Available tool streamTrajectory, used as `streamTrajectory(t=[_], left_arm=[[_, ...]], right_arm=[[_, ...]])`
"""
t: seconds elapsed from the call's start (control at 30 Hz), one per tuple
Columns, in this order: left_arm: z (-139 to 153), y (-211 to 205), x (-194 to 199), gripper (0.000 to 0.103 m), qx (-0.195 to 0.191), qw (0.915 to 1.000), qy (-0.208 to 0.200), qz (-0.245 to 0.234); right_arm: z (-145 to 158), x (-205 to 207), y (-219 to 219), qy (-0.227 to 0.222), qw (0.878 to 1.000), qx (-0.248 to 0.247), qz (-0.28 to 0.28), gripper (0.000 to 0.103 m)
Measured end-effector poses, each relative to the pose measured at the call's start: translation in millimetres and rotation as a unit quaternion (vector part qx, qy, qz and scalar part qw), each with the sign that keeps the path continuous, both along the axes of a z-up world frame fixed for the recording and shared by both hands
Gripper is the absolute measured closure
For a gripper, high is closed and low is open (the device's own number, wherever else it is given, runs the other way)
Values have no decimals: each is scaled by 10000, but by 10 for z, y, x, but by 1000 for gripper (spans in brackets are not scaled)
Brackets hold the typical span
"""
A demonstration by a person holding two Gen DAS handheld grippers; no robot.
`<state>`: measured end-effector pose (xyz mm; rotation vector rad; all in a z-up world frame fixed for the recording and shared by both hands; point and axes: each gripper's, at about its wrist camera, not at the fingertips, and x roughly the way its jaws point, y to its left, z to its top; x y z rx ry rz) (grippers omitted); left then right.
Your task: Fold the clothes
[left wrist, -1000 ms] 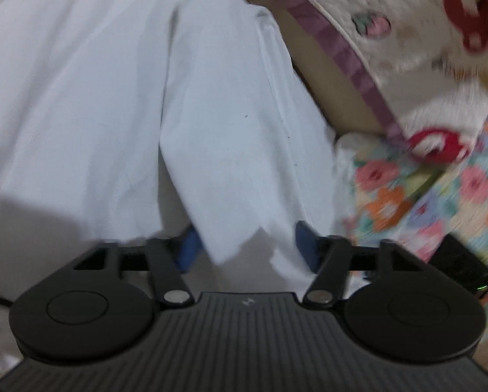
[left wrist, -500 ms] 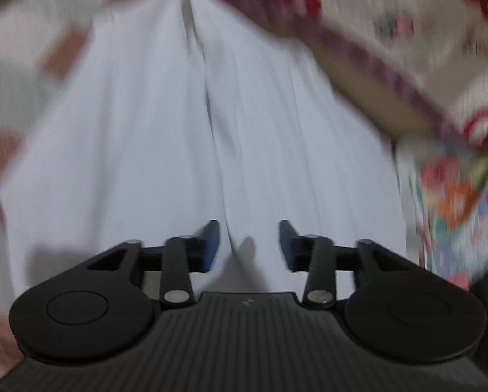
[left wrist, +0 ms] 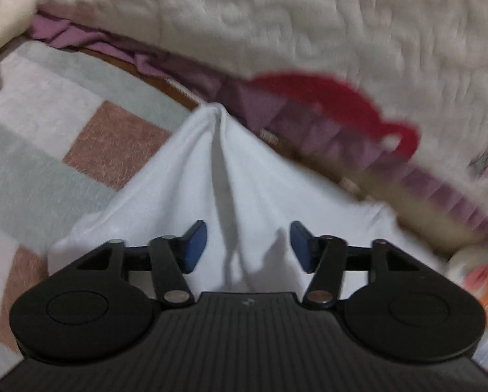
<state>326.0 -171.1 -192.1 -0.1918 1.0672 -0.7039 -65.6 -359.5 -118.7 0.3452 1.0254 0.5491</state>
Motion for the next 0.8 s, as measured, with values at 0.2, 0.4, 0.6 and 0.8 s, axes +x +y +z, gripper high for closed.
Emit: streamTrajectory(t=[0.2, 0.4, 0.6, 0.8], left_arm=[[301, -50, -42, 100, 69, 9954, -942, -140], [135, 85, 12, 92, 296, 9947, -936, 307], [334, 550, -458, 67, -364, 9968, -697, -133], [166, 795, -1312, 61, 56, 9947, -58, -1024]], right_arm=[[69, 31, -165, 104, 9945, 951, -418, 93], [-64, 41, 121, 251, 9995, -170, 22, 94], [-9, -43, 348, 41, 9955, -859, 387, 90], [180, -137, 601, -761, 9733, -1882, 1069, 66]])
